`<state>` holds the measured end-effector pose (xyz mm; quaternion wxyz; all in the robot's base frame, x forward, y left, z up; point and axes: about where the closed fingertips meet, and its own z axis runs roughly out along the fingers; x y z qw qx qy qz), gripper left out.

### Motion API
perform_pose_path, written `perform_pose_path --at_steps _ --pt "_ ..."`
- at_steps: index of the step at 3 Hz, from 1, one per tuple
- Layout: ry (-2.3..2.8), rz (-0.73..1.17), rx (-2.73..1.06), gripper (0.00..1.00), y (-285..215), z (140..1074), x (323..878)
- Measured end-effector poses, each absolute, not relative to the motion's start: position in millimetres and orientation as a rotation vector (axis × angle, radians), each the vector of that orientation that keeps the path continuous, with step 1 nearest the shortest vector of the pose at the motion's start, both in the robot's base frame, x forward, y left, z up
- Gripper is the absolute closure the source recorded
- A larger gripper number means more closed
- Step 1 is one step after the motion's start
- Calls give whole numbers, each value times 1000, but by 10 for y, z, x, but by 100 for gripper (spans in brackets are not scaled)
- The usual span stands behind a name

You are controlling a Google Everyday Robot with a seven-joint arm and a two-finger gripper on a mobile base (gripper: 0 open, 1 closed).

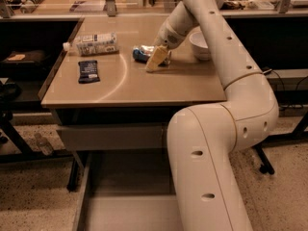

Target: Place redbull can into middle drawer

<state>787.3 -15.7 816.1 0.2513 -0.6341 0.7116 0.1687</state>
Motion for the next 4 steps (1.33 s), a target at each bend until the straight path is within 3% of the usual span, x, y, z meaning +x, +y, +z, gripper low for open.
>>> perform_pose_path --at_steps 2,3,4 --pt "1936 459 -1725 89 -156 8161 7874" --pt "1934 456 -1722 100 -144 8155 7891" --pt "1920 448 -1723 100 -147 8215 7885"
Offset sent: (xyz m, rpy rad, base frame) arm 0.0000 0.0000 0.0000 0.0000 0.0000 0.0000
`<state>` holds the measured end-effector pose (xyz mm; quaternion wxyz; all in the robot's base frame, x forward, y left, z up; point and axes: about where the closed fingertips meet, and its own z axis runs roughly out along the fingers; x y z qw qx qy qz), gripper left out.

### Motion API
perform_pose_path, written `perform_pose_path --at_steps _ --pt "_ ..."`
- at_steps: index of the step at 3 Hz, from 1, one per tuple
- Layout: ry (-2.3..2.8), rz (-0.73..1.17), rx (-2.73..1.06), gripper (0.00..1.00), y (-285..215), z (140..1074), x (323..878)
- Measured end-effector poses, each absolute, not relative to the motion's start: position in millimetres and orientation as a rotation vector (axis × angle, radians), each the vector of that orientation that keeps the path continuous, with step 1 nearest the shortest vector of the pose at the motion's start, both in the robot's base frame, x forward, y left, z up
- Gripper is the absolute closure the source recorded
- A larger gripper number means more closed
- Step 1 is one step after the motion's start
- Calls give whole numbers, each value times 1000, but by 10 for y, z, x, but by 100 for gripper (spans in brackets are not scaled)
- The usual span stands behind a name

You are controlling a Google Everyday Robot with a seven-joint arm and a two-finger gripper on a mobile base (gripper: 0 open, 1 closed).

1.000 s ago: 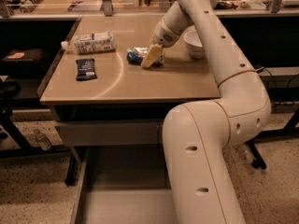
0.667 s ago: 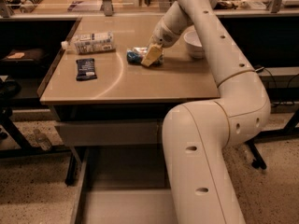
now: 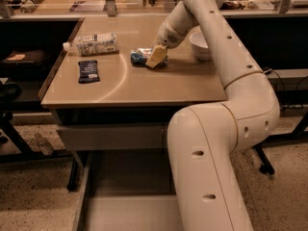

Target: Place redbull can into middle drawer

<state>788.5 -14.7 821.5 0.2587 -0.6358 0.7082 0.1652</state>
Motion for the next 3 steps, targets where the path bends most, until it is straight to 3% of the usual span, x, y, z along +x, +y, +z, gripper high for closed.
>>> perform_pose_path --at_steps 3 --pt "1807 382 -1703 100 -615 8814 7414"
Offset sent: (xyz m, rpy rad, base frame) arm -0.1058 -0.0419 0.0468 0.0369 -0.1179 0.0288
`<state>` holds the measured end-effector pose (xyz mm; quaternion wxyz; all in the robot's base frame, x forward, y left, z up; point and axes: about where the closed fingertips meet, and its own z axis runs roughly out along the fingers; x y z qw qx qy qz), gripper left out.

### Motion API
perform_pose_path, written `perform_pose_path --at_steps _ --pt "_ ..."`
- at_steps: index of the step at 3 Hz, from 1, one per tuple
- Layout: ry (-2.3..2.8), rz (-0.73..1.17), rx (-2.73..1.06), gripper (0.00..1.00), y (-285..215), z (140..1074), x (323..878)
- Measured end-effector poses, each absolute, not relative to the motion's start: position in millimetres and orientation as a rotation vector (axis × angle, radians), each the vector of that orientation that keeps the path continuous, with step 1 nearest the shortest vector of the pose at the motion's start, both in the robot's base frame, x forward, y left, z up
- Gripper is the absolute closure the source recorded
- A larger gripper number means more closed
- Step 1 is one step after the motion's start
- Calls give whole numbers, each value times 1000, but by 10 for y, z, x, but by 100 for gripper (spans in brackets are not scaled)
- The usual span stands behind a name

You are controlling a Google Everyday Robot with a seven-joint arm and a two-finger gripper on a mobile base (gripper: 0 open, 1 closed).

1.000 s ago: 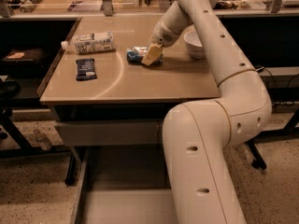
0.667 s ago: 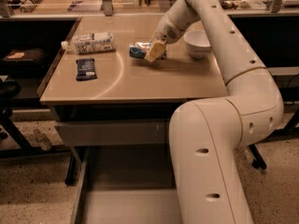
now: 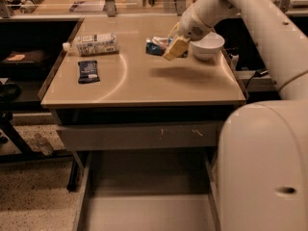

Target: Place redbull can into middle drawer

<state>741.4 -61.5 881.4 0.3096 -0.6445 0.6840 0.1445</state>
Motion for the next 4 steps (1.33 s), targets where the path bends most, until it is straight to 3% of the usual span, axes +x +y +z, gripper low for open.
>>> perform_pose_path --at_steps 4 --pt "1768 176 -1541 100 -1142 9185 5702"
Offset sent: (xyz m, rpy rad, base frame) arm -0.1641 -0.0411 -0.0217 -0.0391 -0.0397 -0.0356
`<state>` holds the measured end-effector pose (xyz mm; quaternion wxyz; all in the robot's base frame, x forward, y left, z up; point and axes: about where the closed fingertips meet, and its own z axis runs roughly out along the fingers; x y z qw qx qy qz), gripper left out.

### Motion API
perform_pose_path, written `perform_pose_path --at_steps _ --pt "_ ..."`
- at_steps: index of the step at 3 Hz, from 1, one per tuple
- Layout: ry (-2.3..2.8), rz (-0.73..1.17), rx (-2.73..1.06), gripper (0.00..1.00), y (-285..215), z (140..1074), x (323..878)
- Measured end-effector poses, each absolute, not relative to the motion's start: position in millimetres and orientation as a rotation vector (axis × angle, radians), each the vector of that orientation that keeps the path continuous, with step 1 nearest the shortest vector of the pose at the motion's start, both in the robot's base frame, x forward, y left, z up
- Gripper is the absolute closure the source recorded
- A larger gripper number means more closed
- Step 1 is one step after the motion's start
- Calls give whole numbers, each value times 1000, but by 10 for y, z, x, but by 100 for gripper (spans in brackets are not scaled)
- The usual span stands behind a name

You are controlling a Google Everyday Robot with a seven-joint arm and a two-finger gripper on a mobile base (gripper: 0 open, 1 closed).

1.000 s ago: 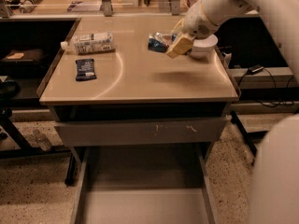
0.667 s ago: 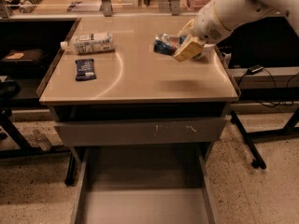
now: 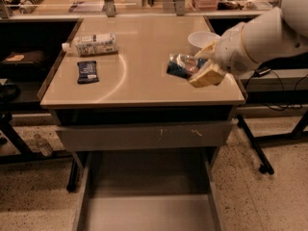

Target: Place redbull can into middle drawer

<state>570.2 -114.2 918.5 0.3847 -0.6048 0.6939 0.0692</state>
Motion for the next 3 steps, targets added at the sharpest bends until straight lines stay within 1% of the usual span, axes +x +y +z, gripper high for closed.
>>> perform_pose_path --at_steps 1,2,3 --pt "1812 150 -1497 100 -1166 8968 5213" --pt "1897 186 -1518 100 -1205 8457 4858" --pt "1895 190 -1516 100 -1192 8443 4870"
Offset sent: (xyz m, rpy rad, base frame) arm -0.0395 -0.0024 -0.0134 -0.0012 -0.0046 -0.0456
